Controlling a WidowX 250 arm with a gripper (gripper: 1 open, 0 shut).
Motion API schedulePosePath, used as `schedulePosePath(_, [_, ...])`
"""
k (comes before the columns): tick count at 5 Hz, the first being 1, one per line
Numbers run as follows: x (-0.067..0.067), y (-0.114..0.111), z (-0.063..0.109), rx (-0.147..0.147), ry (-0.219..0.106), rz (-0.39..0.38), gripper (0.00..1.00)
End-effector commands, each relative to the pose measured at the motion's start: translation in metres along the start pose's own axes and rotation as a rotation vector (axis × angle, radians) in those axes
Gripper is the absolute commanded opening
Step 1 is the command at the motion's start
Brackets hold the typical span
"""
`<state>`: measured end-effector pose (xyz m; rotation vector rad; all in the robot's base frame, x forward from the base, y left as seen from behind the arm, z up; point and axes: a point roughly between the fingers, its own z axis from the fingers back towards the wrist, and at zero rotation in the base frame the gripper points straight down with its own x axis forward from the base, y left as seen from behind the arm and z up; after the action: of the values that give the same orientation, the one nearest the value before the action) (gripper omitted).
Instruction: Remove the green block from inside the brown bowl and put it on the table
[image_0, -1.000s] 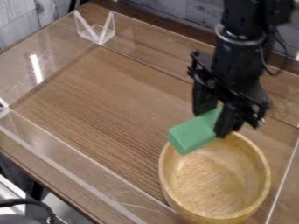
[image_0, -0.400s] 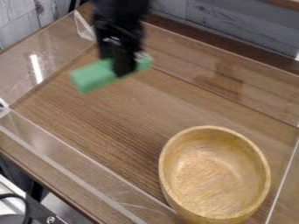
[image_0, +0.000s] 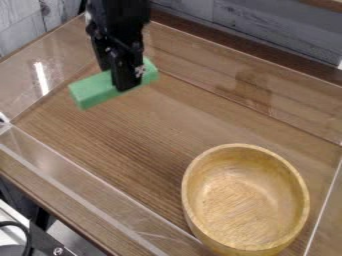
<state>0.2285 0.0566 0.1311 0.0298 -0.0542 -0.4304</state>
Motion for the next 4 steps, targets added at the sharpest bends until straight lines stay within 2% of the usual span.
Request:
schedulePosePath(1, [-0.004, 0.009, 0.001, 0.023, -0.022, -0.022, 0.0])
schedulePosePath(4, [-0.013, 0.017, -0.019, 0.02, 0.006, 0.0, 0.0])
